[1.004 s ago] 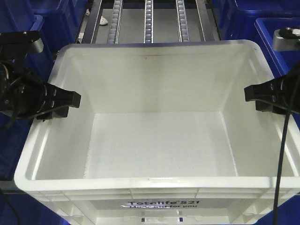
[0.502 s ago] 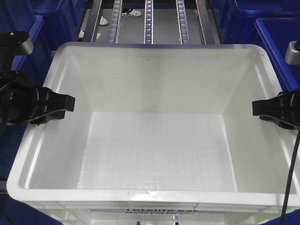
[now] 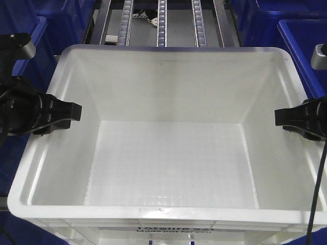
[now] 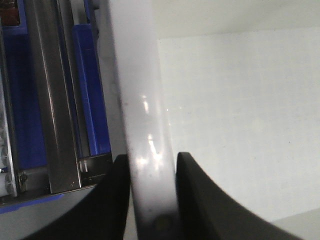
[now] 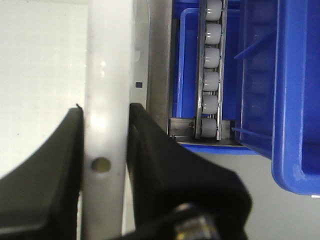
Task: Move bin from left to right shelf
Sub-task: 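Hold the tote with both grippers while the base turns away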
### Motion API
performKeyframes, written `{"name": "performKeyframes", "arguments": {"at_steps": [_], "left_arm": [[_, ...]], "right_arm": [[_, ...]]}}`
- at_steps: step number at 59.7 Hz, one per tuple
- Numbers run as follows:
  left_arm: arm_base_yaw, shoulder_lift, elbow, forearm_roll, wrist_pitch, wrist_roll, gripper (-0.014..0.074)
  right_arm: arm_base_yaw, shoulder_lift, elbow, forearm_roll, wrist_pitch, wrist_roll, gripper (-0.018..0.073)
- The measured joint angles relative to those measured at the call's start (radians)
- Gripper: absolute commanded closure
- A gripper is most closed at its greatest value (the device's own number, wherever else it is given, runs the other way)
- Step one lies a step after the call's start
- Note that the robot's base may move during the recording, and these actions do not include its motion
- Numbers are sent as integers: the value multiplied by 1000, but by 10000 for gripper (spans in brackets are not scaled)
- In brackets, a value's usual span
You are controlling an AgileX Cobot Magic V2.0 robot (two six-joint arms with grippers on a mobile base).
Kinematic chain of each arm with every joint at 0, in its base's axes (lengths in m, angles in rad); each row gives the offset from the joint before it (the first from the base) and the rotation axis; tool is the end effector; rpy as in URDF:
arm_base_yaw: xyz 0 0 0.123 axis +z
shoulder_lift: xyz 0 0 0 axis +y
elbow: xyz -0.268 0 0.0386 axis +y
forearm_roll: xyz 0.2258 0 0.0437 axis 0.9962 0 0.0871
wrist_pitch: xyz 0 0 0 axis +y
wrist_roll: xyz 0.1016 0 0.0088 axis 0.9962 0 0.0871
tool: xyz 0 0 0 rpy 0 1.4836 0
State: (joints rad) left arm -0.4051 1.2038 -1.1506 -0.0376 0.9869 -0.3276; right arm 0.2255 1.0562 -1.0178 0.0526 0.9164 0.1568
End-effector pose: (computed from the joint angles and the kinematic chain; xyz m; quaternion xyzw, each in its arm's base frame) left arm 0.2071 -0.0923 0.3355 0.0318 0.9520 -0.1258 0.2773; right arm 0.1890 0.0477 0.3326 -0.0244 0.9382 0.0901 0.3332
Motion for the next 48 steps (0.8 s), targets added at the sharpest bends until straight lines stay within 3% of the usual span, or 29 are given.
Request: {"name": "performKeyframes", "arguments": {"at_steps": [48], "left_arm": [[0, 0, 0, 0, 0, 0, 603]], "right_arm": [[0, 0, 0, 2, 0, 0, 559]]}}
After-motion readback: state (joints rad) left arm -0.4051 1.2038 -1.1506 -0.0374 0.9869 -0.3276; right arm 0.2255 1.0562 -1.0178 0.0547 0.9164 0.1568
